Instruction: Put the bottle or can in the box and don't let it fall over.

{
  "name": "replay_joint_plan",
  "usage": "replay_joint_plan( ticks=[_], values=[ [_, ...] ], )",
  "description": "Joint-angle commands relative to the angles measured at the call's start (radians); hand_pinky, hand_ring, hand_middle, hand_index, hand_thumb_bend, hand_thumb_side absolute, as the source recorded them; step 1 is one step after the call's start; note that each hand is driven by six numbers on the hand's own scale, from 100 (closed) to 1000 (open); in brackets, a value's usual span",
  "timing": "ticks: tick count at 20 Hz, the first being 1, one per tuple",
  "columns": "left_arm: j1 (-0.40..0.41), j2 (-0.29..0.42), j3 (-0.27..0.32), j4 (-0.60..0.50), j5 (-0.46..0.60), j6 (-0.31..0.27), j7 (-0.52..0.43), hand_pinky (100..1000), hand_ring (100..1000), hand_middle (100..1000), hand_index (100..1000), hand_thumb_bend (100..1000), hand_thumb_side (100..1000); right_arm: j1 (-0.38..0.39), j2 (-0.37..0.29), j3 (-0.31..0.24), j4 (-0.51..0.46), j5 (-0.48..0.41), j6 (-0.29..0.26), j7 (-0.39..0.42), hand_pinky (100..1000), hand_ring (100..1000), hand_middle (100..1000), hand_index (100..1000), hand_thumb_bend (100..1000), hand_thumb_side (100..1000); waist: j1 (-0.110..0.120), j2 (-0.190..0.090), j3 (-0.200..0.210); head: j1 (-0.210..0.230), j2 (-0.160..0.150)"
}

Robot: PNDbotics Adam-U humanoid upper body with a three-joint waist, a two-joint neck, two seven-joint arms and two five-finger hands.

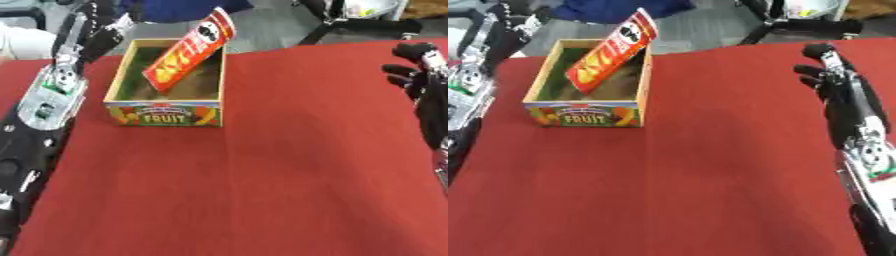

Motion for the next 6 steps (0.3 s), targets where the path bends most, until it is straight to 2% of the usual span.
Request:
replay_joint_plan(
  ticks=[1, 6],
  values=[
    [0.011, 0.042, -0.012, -0.081, 0.027, 0.009, -0.005, 1000, 825, 766, 853, 574, 620, -0.007, -0.013, -0.011, -0.013, -0.008, -0.005, -0.003, 899, 828, 879, 866, 100, 907, -0.004, -0.028, 0.005, -0.008, 0.009],
    [0.067, 0.061, -0.038, -0.201, 0.044, 0.037, -0.019, 1000, 823, 765, 847, 542, 607, -0.005, -0.014, -0.013, -0.014, -0.008, -0.006, -0.005, 899, 829, 879, 866, 100, 904, -0.006, -0.033, 0.012, -0.017, 0.018]
  ],
)
